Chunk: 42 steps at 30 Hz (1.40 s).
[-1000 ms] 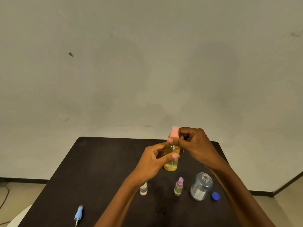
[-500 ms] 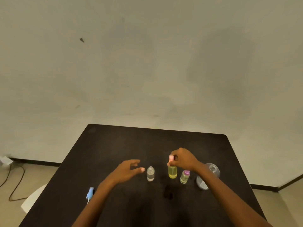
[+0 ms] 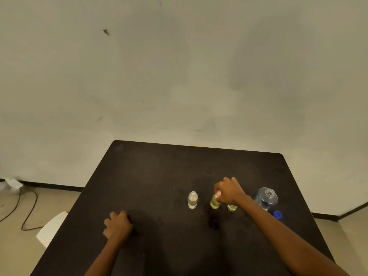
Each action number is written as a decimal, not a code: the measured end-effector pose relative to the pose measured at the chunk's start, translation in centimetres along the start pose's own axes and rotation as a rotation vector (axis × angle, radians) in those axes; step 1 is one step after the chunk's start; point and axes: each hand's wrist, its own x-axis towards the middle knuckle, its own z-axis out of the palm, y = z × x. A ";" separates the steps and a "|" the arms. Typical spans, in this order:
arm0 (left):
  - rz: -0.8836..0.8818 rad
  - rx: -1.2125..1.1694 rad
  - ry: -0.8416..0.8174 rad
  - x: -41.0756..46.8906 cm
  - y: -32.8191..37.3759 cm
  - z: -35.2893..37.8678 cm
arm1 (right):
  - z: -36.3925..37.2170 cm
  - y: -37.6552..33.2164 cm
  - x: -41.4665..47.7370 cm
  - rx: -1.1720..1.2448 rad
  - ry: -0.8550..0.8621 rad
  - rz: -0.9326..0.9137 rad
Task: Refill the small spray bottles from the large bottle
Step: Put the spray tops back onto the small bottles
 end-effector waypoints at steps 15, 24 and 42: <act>0.188 -0.293 0.116 -0.9 1.6 1.3 | 0.7 0.4 -0.5 0.061 0.028 0.038; 0.356 -0.387 0.005 -2.6 7.0 0.8 | 0.9 0.5 -0.1 0.187 0.018 0.021; 0.547 -0.601 0.031 -5.5 13.4 0.0 | -1.6 0.9 -1.6 0.529 0.304 0.219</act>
